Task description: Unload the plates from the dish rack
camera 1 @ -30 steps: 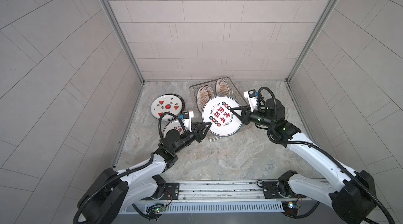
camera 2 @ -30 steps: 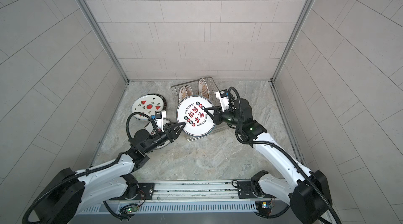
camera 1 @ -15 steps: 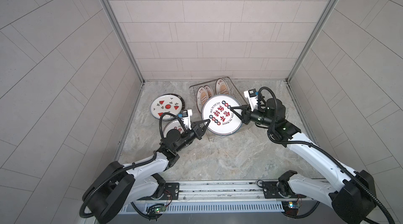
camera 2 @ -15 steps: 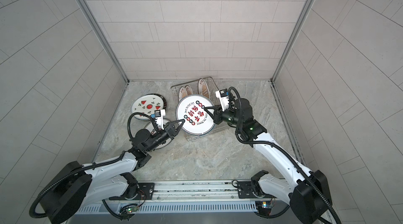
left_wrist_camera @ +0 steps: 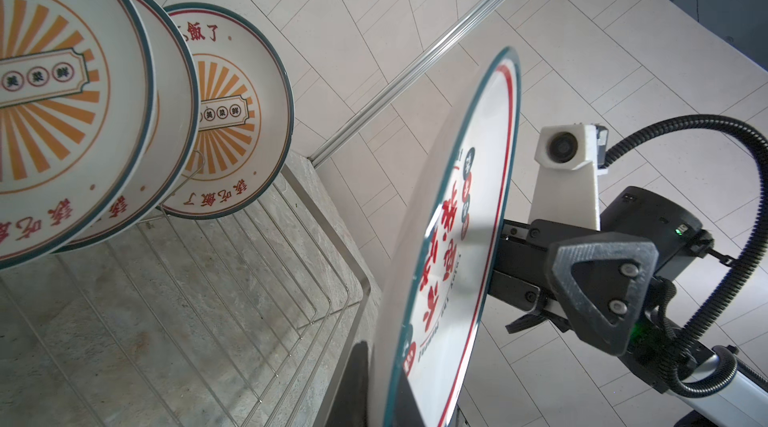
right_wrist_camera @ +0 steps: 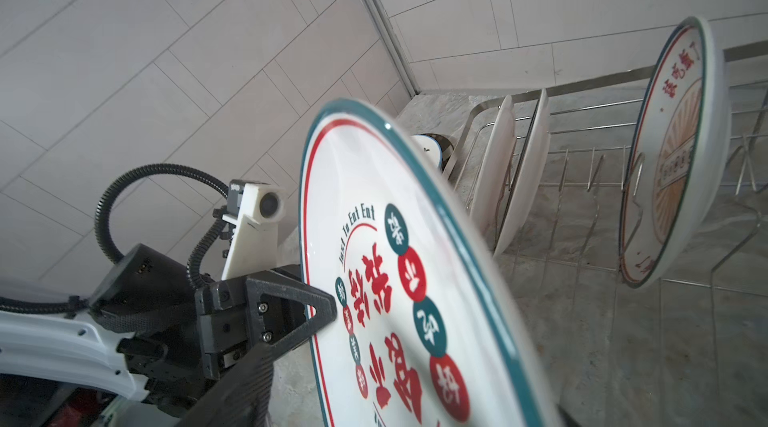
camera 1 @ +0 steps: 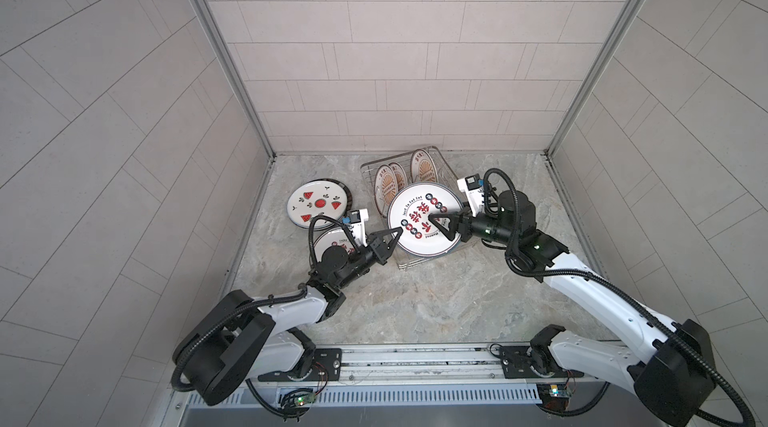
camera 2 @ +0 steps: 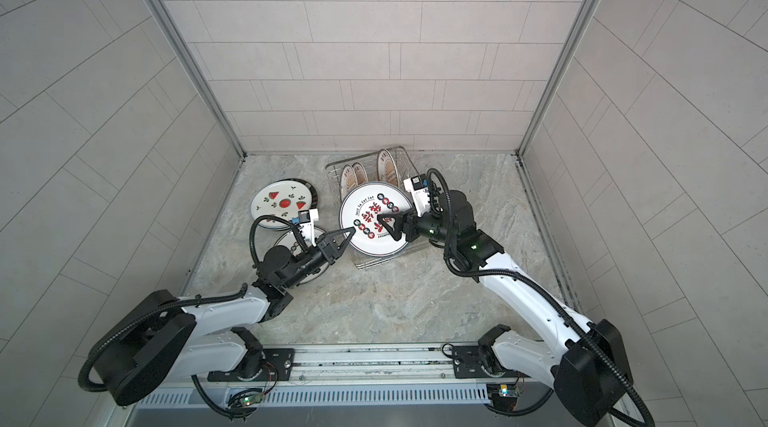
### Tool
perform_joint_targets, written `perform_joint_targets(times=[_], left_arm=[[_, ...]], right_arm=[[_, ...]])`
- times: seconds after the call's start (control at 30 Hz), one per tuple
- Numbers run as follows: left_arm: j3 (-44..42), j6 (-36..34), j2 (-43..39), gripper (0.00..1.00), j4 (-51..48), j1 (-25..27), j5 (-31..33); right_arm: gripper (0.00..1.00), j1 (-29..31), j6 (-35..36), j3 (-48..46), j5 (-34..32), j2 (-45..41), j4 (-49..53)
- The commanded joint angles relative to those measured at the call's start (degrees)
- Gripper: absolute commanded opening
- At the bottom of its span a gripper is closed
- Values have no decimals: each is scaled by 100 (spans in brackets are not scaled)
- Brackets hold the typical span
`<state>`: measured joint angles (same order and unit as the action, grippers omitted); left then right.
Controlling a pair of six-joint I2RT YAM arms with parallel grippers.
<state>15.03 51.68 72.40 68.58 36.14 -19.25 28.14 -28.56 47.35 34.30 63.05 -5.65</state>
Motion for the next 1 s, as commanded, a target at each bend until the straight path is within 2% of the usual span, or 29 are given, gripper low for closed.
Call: perform_joint_targets(times=[0.0,0.03,0.17,0.37,0.47,0.6,0.8,0.97], left_arm=[[97,114,40,0,675,24,143],[107,114,69,0,675,21,180],[107,-40,84,0,479,7,685],[150,20,42,0,305,-103,749],[121,221,-11,0,353,-326,636],[52,659,64,0,611,-879,302],[-78,1048,11,0,700,-1163,154],[-219,969,-395,0,550,-1330,217]], right_arm=[[93,59,5,21,-541,-194,247],[99,73,-45,-42,-750,-253,254],[100,223,-221,-254,-1781,-463,308],[100,463,-350,-581,-2468,-611,55],[100,876,-266,-660,-3173,-771,217],[100,1653,-20,-780,-3938,-980,154],[99,2151,227,-959,-4154,-911,-353],[99,2248,284,-1045,-4169,-846,-508]])
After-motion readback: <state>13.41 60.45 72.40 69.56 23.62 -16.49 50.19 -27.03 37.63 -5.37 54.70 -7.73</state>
